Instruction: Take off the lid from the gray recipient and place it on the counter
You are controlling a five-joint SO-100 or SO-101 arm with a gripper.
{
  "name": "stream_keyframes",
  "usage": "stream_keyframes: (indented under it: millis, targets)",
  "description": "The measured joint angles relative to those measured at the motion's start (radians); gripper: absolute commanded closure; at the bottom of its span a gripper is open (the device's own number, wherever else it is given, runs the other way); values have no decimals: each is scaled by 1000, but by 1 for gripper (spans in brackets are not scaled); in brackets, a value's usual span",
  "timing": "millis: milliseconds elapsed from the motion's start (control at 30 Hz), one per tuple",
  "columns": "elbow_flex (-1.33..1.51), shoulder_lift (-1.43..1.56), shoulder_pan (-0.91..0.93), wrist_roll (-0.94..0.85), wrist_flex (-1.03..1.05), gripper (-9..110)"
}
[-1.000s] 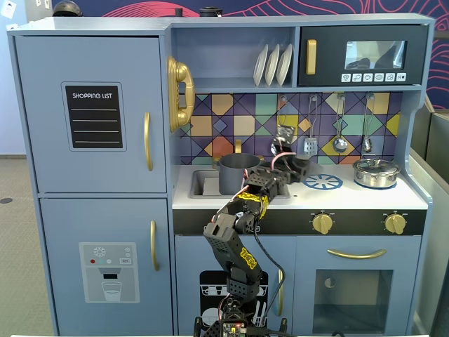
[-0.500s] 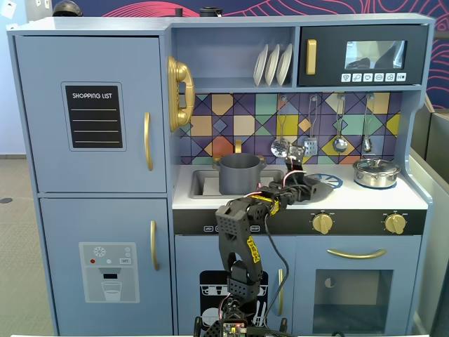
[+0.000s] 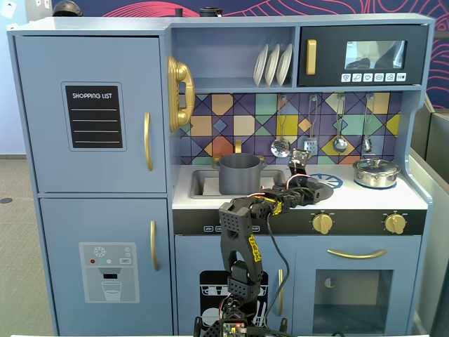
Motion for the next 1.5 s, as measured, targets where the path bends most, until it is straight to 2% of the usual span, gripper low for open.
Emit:
stream_keyframes:
  millis: [367,533,633,767,867,967,1133,1300,1500]
  targets:
    - [-31,46,12,43,8,73]
    - [-63,183,-28,54,107,77]
    - [-64,328,-48,67,272,83]
    - [-49,586,-98,121,658,101]
    - [32,781,-193,87,973,101]
    - [184,936,-282,71,1120,101]
    - [474,1051,-419,48,1152,101]
    - [775,1117,-522,75,1037,102]
    - [956,1207,-588,110,1060,102]
